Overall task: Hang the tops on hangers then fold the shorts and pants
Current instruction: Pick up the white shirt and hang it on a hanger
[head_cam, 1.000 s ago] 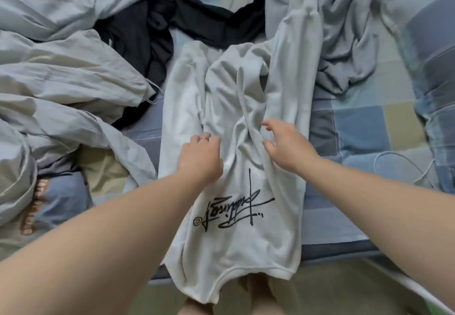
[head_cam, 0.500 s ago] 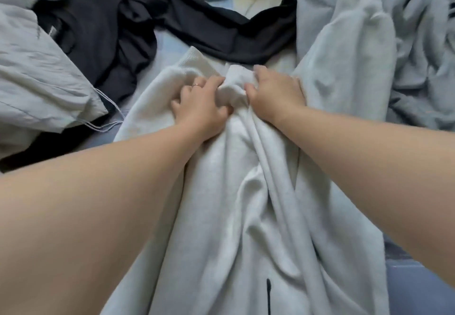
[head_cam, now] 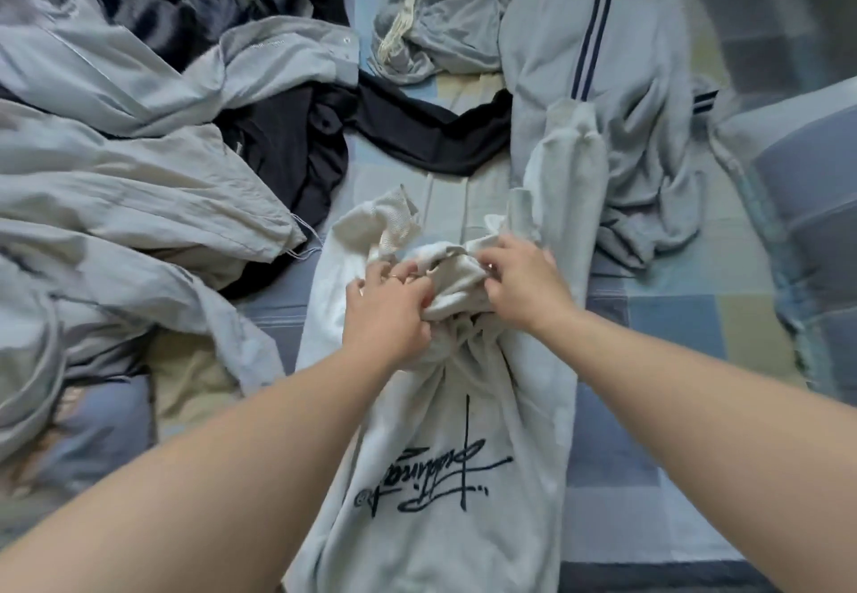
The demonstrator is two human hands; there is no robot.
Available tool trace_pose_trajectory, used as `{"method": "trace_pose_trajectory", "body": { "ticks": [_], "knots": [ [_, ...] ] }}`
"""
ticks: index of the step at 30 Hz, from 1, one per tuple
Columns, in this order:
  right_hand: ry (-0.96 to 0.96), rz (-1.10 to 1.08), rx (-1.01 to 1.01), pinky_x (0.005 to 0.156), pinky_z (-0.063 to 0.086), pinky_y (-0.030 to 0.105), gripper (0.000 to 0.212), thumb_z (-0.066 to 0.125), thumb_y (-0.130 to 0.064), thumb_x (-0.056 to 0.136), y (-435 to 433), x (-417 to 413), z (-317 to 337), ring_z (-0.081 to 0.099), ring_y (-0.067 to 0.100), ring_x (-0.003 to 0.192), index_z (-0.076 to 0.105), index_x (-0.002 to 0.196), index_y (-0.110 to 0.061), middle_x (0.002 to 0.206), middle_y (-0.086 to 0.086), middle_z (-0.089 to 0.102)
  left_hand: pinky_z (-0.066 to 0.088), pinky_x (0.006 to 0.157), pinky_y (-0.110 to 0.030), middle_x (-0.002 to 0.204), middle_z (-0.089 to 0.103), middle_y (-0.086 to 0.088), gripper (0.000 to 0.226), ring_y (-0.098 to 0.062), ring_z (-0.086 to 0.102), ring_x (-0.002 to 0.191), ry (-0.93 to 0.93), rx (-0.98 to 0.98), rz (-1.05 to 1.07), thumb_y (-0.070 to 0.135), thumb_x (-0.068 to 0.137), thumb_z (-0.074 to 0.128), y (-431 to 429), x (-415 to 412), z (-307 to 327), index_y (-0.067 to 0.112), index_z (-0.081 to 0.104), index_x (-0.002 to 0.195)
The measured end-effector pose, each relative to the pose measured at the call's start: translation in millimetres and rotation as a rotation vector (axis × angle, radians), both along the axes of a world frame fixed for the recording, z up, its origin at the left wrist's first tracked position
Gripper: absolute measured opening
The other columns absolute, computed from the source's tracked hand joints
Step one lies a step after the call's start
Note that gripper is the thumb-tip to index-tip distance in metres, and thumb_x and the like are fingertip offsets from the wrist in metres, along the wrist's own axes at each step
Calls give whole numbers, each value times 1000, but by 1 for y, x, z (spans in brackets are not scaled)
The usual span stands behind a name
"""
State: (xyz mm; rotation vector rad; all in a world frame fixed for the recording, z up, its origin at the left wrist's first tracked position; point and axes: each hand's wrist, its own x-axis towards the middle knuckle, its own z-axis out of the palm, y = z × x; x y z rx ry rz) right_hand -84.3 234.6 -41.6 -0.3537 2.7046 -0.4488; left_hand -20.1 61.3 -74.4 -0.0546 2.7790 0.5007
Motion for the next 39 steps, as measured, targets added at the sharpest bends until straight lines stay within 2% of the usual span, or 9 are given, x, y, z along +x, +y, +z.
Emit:
{"method": "trace_pose_trajectory", "body": {
  "ticks": [6, 11, 17, 21, 24, 27, 32, 36, 39],
  "knots": [
    [27, -74, -225, 89, 44, 46, 18, 57, -10, 88, 5, 62, 172, 58, 28, 100, 68, 102, -15, 103, 1, 60, 33, 103, -45, 145, 49, 5, 22, -30, 31, 136, -22, 290, 0, 21, 72, 63, -1, 58, 170, 27, 44, 81],
    [92, -71, -447, 82, 46, 46, 16, 60, 0, 83, 8, 96, 311, 58, 25, 81, 63, 85, -15, 78, -4, 63, 39, 99, -41, 102, 56, 21, 22, -27, 46, 119, 147, 516, 68, 17, 63, 62, 1, 88, 303, 19, 41, 71],
    [180, -21, -726, 73, 45, 26, 21, 63, 3, 86, 6, 115, 437, 57, 10, 76, 65, 90, -18, 80, -4, 64, 37, 72, -31, 68, 43, 7, 20, -16, 43, 77, 274, 763, 32, 12, 61, 58, -8, 107, 426, 12, 38, 66],
    [285, 62, -865, 70, 46, 25, 18, 62, 5, 90, -3, 113, 511, 59, 15, 76, 64, 94, -12, 83, 1, 64, 31, 55, -24, 64, 39, 3, 23, -12, 34, 61, 231, 1009, 112, 7, 67, 64, -20, 101, 499, 9, 41, 72],
    [336, 133, -955, 73, 45, 17, 24, 63, 8, 88, -16, 110, 566, 58, 5, 77, 62, 90, -15, 83, -4, 64, 43, 64, -26, 78, 58, 1, 38, -14, 51, 71, 157, 1144, 57, 9, 70, 72, -36, 92, 554, 11, 54, 103],
    [355, 179, -987, 74, 46, 21, 21, 68, 9, 83, -28, 107, 609, 58, 7, 78, 62, 88, -11, 83, -3, 66, 50, 80, -31, 102, 61, -6, 58, -19, 58, 93, 100, 1188, -129, 8, 74, 74, -55, 86, 600, 18, 57, 128],
    [385, 223, -1013, 63, 44, 42, 21, 80, -4, 82, -38, 98, 651, 53, 26, 69, 60, 89, -4, 82, 17, 61, 40, 57, -22, 78, 53, -6, 26, -16, 52, 69, 110, 1284, -159, 22, 79, 74, -84, 87, 647, 4, 60, 91],
    [366, 263, -934, 54, 37, 27, 25, 74, -10, 88, -49, 92, 653, 42, 9, 59, 50, 86, -5, 67, -5, 46, 29, 56, -37, 69, 44, -18, 31, -20, 40, 65, 477, 1125, -44, 9, 81, 73, -97, 83, 657, 5, 44, 74],
    [352, 252, -864, 47, 30, 16, 25, 69, -16, 93, -64, 93, 636, 34, 2, 49, 45, 86, -13, 58, -15, 42, 27, 57, -31, 67, 41, -17, 46, -16, 34, 63, 701, 978, 33, -4, 84, 71, -102, 80, 653, 8, 31, 67]
  ]
}}
